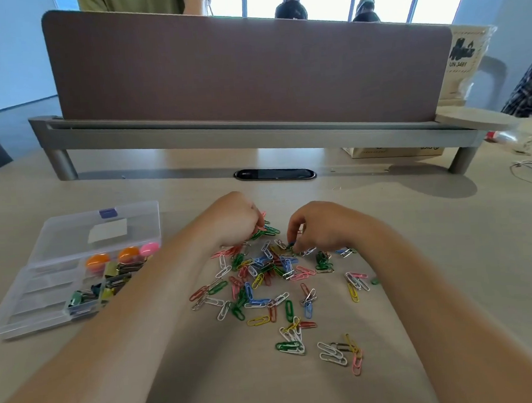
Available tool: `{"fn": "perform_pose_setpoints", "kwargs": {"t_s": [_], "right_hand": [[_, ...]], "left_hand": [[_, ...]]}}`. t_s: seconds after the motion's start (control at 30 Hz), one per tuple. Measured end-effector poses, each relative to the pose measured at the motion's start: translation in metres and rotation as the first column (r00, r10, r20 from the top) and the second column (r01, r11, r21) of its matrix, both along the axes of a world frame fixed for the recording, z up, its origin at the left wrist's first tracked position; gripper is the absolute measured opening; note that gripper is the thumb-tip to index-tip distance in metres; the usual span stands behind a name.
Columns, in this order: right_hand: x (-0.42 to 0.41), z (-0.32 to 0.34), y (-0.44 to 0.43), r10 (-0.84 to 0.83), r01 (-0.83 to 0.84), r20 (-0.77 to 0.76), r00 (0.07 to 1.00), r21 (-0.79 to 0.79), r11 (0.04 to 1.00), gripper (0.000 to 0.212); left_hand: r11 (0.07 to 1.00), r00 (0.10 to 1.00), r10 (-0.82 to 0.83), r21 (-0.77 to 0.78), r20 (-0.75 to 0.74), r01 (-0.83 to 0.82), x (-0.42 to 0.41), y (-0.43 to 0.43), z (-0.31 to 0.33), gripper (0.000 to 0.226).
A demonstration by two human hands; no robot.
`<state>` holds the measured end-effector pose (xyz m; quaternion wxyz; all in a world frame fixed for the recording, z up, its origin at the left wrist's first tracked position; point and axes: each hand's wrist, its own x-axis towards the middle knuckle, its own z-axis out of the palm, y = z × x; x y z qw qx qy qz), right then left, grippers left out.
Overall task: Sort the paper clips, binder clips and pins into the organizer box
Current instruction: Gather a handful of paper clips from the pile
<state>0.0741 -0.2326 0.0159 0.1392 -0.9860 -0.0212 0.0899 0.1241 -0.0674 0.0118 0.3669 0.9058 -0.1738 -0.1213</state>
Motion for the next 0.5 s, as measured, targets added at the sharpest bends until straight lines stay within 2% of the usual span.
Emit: {"fn": "perform_pose_setpoints", "kwargs": {"t_s": [0.1,0.3,0.5], "right_hand": [[0.0,0.001,-0.002,0.031,-0.031,0.012,0.999,0.021,0.999,0.014],[0.0,0.008,-0.016,-0.08,0.065,0.104,0.991,0.133,0.989,0.021],[-0.002,0.009,-0.013,-0.041,0.035,0.05,0.998,0.122,0.992,0.021]], "left_hand": [[0.999,0.999,-0.038,0.019,0.019,0.038,-0.003,-0.006,-0.003,0.028],[0.999,0.999,-0.029,-0.012,0.032,0.03,-0.002,-0.013,-0.003,0.032],[0.999,0.999,-0.029,-0.027,0.029,0.03,-0.007,-0.016,-0.001,0.031]]}}
